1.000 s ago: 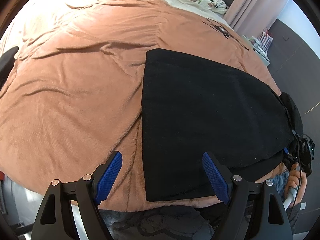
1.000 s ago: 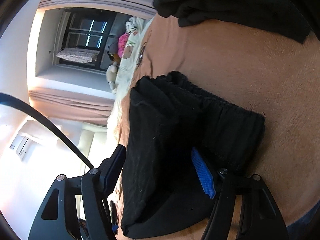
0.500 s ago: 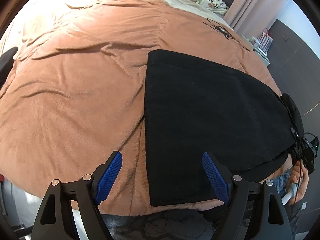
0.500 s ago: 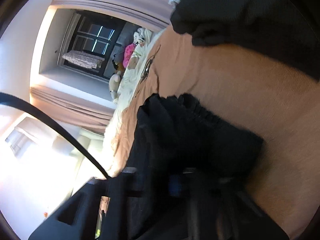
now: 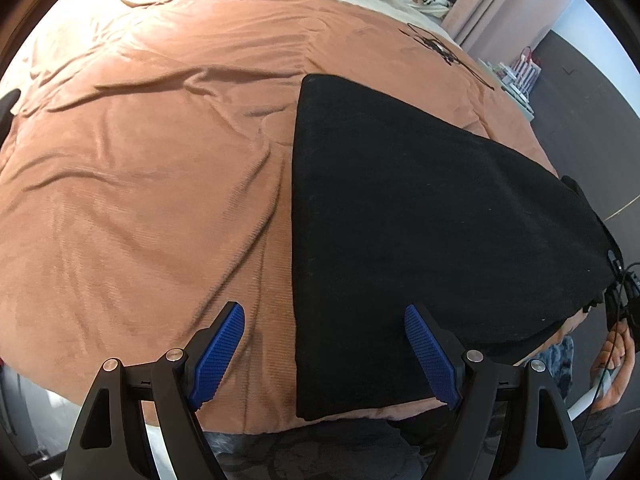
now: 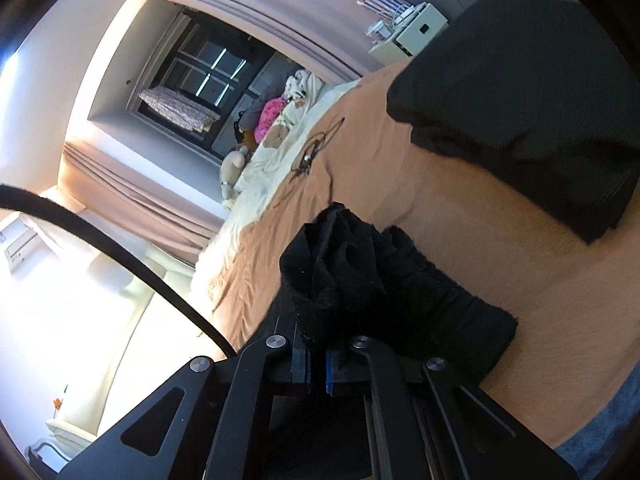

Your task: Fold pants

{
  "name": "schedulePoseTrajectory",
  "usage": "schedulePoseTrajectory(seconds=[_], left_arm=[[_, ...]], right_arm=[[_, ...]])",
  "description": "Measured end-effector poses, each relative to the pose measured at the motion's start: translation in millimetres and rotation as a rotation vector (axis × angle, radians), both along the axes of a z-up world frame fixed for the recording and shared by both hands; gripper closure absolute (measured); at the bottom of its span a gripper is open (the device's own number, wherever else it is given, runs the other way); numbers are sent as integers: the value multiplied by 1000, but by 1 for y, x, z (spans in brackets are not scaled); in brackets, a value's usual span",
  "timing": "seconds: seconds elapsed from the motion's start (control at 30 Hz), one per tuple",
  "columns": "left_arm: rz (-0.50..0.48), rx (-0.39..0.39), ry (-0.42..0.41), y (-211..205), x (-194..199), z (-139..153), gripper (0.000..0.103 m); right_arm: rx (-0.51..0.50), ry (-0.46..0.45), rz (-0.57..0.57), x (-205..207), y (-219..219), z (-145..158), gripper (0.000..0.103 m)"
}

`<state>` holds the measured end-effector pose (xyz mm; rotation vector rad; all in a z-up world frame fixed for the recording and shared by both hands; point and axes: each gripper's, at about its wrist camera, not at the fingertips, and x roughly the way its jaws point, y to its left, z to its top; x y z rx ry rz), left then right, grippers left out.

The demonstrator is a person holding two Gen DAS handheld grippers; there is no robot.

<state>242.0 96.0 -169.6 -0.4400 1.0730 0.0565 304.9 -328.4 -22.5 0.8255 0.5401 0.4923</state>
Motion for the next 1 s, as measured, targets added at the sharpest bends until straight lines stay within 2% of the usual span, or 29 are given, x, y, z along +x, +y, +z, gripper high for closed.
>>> schedulePoseTrajectory(seconds=[0.1, 0.2, 0.3, 0.4, 0.6, 0.73, 0.83, 1.0], left_arm=[[-9, -26, 3, -1, 1, -4, 23], [-6, -49, 10, 1, 2, -8, 30], [3, -93, 8, 6, 3, -11, 30], [11, -124, 8, 9, 4, -13, 35], [21, -190, 6, 18, 12, -19, 37], [24, -256, 13, 20, 16, -25, 48], [24, -285, 10, 20, 16, -27, 50], [42, -357, 28, 26, 12, -38, 52]], right_arm=[[-10, 4, -28, -4, -5, -4, 102], [7, 102, -30, -3, -7, -34, 102], [-18, 180, -29, -3, -2, -60, 102], [22, 219, -7, -2, 1, -79, 102], [-14, 211, 2, -8, 14, -74, 102], [-16, 190, -11, -12, 10, -59, 102], [-34, 187, -20, -14, 11, -61, 102], [-20, 272, -1, -4, 11, -76, 96]])
